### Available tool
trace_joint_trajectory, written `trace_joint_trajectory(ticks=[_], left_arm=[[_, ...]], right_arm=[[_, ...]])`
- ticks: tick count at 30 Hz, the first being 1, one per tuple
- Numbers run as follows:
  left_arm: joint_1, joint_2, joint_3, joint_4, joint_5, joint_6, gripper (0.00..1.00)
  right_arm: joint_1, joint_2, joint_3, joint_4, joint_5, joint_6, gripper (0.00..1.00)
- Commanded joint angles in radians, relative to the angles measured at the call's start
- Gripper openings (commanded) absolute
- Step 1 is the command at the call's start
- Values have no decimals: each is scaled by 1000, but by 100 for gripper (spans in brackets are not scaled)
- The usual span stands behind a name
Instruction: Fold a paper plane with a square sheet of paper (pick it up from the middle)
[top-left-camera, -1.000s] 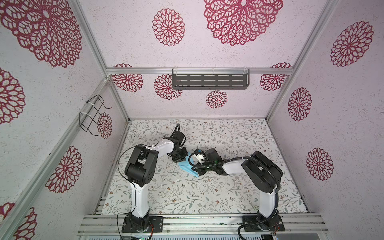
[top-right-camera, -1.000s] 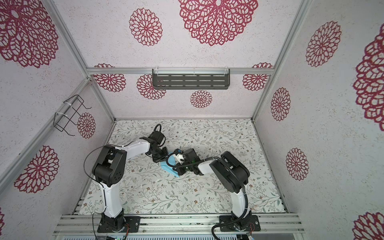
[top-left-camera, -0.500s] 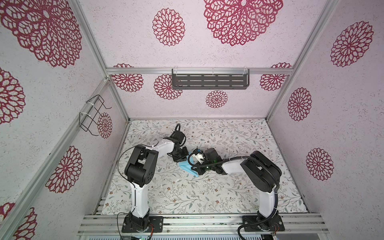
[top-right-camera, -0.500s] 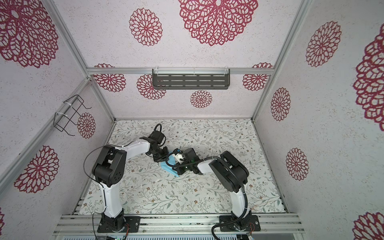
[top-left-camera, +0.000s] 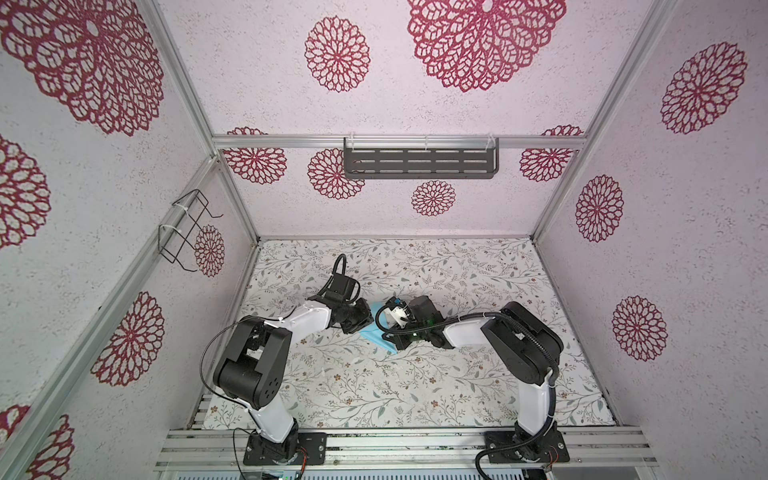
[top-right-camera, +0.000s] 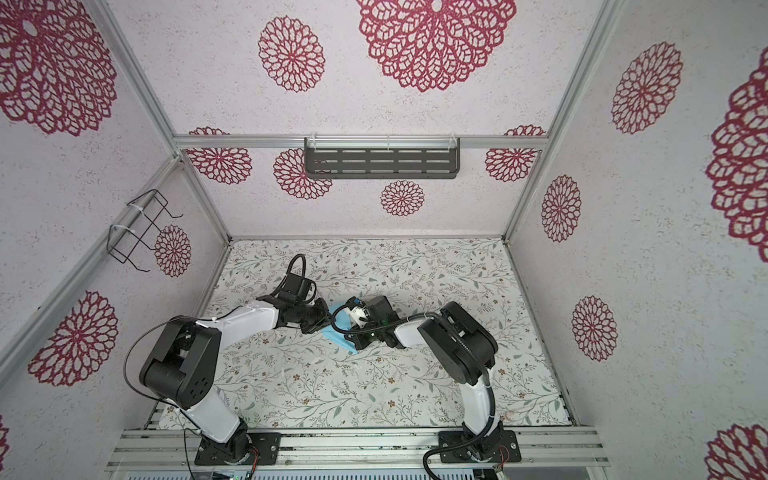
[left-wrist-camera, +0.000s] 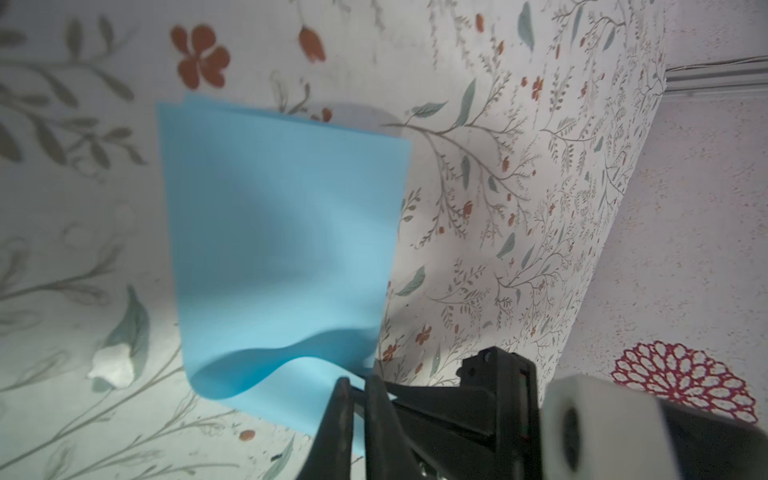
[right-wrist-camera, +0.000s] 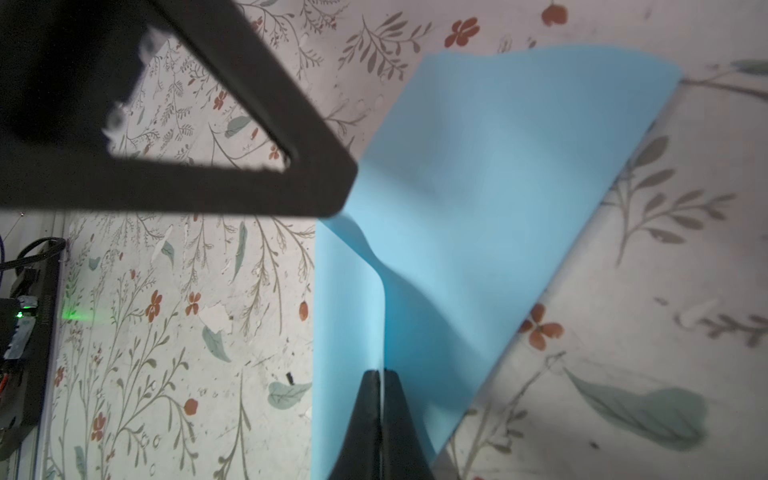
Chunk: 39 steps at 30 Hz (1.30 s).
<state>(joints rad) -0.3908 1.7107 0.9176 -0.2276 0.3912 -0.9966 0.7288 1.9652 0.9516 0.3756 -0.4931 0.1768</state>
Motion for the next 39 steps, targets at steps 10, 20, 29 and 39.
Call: trace_joint_trajectory(ticks=[10,20,29,39], left_arm=[[-10,-45,-192,325,60,-102,9],[-10,-38,-244,388,64,-102,9],[-11,-2,-229,393,66,-103,8],[-10,20,-221,386,61,-99,7]], right_arm=[[-14,14,17,-63,33,-9,3],[-16,20,27,-72,28,1,3],[-17,20,26,-76,30,4,6],[-18,25,27,-75,13,19,11]])
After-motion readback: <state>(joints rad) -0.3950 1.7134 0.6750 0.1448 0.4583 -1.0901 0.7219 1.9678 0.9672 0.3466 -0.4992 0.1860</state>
